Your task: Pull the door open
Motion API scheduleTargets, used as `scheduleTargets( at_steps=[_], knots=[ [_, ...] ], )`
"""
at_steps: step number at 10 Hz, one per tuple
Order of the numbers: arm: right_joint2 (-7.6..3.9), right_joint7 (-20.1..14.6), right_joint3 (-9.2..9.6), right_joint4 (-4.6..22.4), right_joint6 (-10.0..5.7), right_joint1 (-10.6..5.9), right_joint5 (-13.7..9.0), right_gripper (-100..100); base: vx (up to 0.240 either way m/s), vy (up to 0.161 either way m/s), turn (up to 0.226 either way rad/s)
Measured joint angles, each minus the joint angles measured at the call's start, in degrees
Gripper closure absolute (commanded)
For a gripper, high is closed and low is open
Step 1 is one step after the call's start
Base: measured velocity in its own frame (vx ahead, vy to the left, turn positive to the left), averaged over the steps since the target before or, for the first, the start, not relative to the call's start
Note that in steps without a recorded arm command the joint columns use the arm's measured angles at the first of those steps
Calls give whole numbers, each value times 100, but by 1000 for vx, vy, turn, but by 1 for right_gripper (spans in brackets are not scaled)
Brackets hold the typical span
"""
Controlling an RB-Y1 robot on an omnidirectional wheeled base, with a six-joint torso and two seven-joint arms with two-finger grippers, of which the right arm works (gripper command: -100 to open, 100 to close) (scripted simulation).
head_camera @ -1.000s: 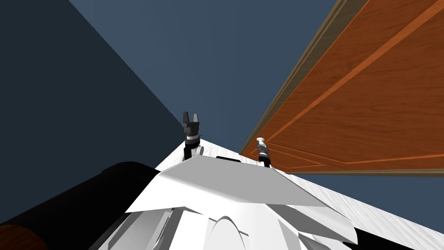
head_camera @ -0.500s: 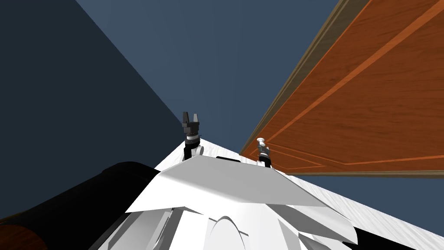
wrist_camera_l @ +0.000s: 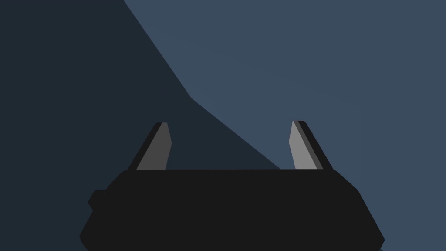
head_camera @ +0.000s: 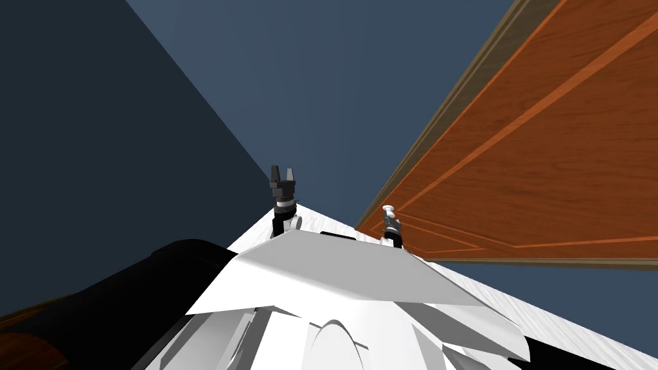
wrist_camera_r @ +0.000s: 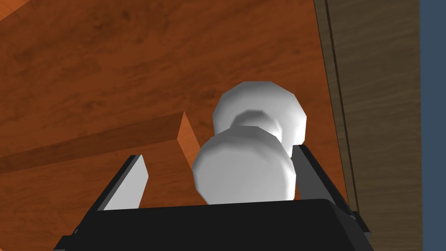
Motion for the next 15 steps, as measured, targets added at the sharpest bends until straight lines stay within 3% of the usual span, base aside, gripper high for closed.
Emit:
scheduleTargets(
  at_steps=[1, 2, 3, 4, 7, 8, 9, 10, 11, 13, 14, 15],
  knots=[
    [-18, -33, 25, -43, 60, 23, -12, 100, 6, 2, -26],
    [75, -29, 41, -302, 189, 138, -3, 100, -12, 8, 47],
    [95, -40, 62, -417, 342, 186, -131, 100, -15, 12, 47],
    [0, -81, 65, -173, 288, 104, -293, 100, -17, 5, -21],
    [58, -63, 63, -304, 464, 150, -519, 100, -11, 2, 31],
    [9, -49, 33, -66, 464, 10, -681, 100, -2, 12, 1],
    [64, -54, 59, -290, 605, 125, -776, 100, 5, 13, 0],
    [3, -96, 78, -143, 548, 87, -823, 100, -9, -4, -10],
    [101, -66, 67, -420, 690, 191, -828, 100, -11, -12, 14],
    [10, -98, 87, -215, 610, 114, -839, 100, 2, 4, -2],
    [82, -91, 88, -445, 737, 199, -832, 100, 14, 10, -39],
    [92, -77, 90, -494, 805, 200, -832, 100, 7, -3, 21]
  ],
)
